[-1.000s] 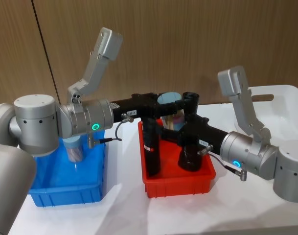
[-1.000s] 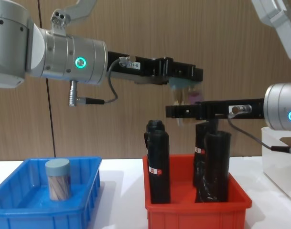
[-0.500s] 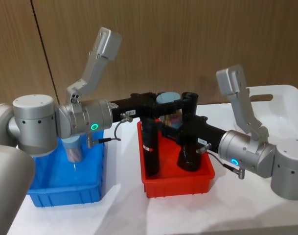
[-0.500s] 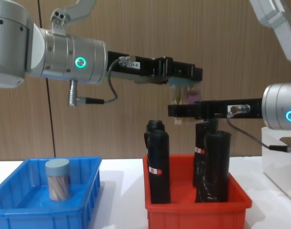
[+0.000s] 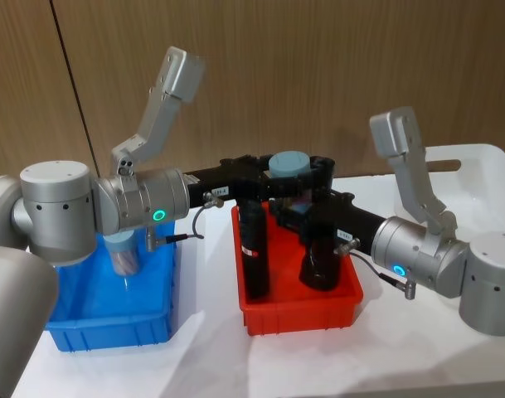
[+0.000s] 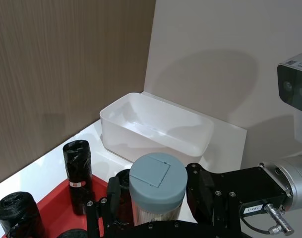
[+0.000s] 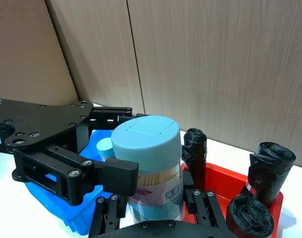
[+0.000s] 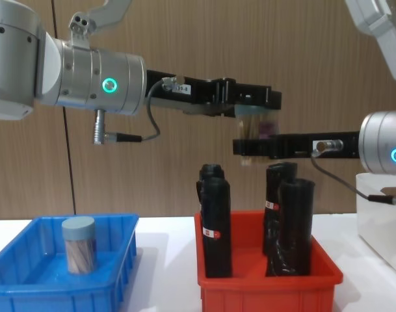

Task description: Pick the cotton swabs from the blue box and place them into the white box.

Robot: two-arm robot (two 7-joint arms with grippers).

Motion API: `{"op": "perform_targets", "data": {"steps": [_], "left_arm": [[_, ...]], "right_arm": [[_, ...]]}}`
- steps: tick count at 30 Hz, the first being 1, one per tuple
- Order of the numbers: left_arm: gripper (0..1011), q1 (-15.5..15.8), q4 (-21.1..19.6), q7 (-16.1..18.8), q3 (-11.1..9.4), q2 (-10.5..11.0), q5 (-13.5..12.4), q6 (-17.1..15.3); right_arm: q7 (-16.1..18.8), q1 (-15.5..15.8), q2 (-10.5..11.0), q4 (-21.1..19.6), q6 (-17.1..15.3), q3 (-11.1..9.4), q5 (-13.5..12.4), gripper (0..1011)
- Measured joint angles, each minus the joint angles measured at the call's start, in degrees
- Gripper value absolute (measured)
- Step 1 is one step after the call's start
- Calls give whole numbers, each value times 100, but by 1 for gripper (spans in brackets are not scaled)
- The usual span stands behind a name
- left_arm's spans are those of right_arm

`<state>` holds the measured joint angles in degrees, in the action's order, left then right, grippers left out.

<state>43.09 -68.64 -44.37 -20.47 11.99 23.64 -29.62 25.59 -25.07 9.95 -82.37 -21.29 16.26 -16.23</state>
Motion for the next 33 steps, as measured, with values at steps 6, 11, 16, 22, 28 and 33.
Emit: {"op": "perform_targets", "data": {"steps": [6, 11, 16, 22, 28, 33], "left_arm": [[1004, 0, 0, -2, 0, 0, -1, 0], [1004, 0, 0, -3, 0, 0, -1, 1], [1004, 0, 0, -3, 0, 0, -1, 1], [1004, 0, 0, -3, 0, 0, -1, 1], [1004, 0, 0, -3, 0, 0, -1, 1], [1004, 0, 0, -3, 0, 0, -1, 1]], "right_arm": [[-8, -12, 4, 21, 27, 1, -17, 646], [-31, -12, 14, 32, 45, 4, -33, 646], [-109, 42, 41, 34, 93, 5, -64, 646], [-272, 142, 96, 29, 155, -17, -107, 646], [-488, 253, 173, 13, 237, -75, -150, 646], [-753, 369, 277, -8, 349, -167, -195, 646]]}}
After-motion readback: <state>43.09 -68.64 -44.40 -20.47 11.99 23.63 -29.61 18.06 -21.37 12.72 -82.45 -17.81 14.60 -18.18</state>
